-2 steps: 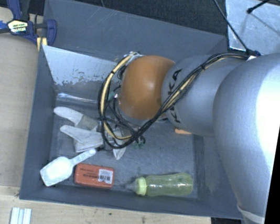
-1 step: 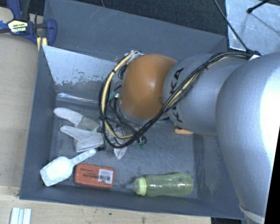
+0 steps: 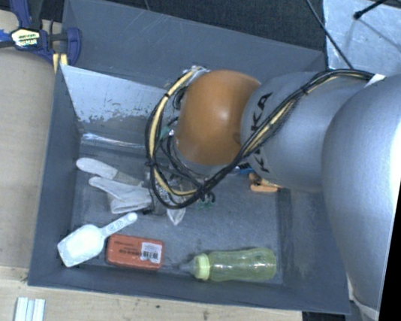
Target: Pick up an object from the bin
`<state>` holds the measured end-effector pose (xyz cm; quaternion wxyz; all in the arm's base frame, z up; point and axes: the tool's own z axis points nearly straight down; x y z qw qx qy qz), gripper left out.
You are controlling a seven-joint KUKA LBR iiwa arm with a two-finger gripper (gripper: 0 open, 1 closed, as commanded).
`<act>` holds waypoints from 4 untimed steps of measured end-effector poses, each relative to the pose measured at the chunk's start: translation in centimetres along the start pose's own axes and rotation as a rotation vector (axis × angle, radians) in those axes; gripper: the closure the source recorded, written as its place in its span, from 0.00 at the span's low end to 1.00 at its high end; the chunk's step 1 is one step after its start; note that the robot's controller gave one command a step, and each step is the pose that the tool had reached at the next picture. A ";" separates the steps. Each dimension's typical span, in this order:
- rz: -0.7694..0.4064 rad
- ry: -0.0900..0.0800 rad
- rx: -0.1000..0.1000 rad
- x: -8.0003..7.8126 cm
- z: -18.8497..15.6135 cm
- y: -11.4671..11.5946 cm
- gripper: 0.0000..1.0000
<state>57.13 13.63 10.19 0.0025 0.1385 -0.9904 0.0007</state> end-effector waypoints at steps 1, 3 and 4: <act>0.001 -0.006 0.000 -0.2 -2.1 0.0 1.00; 0.001 -0.011 0.000 -0.3 -3.8 0.0 1.00; 0.001 -0.010 0.000 -0.3 -4.3 0.0 1.00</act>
Offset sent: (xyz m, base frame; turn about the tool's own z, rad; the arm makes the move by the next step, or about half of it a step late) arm -0.0001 0.0000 0.0282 0.0000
